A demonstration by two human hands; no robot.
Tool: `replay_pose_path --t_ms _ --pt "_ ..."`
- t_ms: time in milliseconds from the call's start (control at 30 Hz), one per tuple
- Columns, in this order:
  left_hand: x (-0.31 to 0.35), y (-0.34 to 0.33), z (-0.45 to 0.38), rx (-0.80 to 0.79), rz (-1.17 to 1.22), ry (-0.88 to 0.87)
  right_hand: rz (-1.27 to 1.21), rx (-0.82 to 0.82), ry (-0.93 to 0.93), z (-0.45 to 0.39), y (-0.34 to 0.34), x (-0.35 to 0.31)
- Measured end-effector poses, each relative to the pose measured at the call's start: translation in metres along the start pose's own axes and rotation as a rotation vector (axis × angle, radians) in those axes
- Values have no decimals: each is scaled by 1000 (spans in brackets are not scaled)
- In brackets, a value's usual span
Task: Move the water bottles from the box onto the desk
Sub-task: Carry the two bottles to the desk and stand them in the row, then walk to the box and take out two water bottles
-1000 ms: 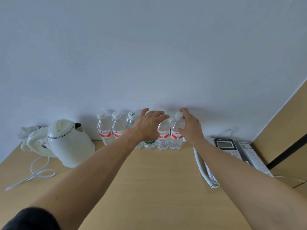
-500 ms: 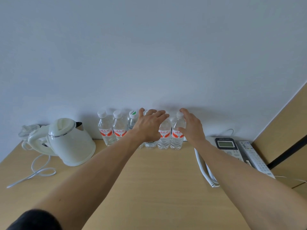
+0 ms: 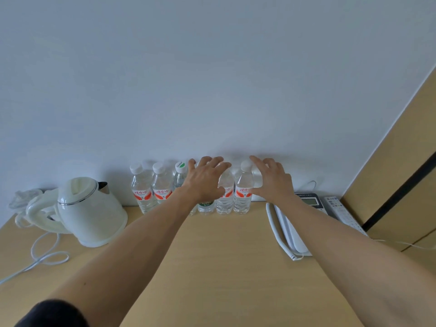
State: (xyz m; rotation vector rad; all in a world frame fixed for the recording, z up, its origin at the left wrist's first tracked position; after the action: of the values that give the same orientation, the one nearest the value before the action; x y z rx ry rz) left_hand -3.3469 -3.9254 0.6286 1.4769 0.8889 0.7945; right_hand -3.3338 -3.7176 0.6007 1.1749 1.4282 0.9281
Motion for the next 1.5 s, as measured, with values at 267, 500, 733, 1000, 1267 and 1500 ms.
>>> replay_pose_path --t_ms 267,500,733,1000,1267,1500 --pt "-1 16 -1 64 -15 17 104 -16 -31 12 27 7" --pt "-5 38 -10 124 -44 21 160 -29 -118 29 52 8" --pt "18 48 -13 110 -82 -19 176 -38 -180 58 67 10" --pt "92 51 -7 96 -57 -123 178 -57 -286 115 94 40" --pt "221 46 38 66 -34 -318 168 -32 -480 229 128 98" --pt "351 42 101 32 0 -525 206 -35 -744 371 157 157"
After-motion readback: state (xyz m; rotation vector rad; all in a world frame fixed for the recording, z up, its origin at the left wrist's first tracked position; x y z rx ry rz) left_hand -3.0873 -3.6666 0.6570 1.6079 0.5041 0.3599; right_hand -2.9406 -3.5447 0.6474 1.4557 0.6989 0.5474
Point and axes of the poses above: each hand's wrist, its own z-axis away from the middle knuckle, its own y-axis out of the back of the hand, x = y × z, the point moved 4 cm from there along -z, towards the middle knuckle, and after that the axes turned 1 degree about -z, right-handed, at the moved point
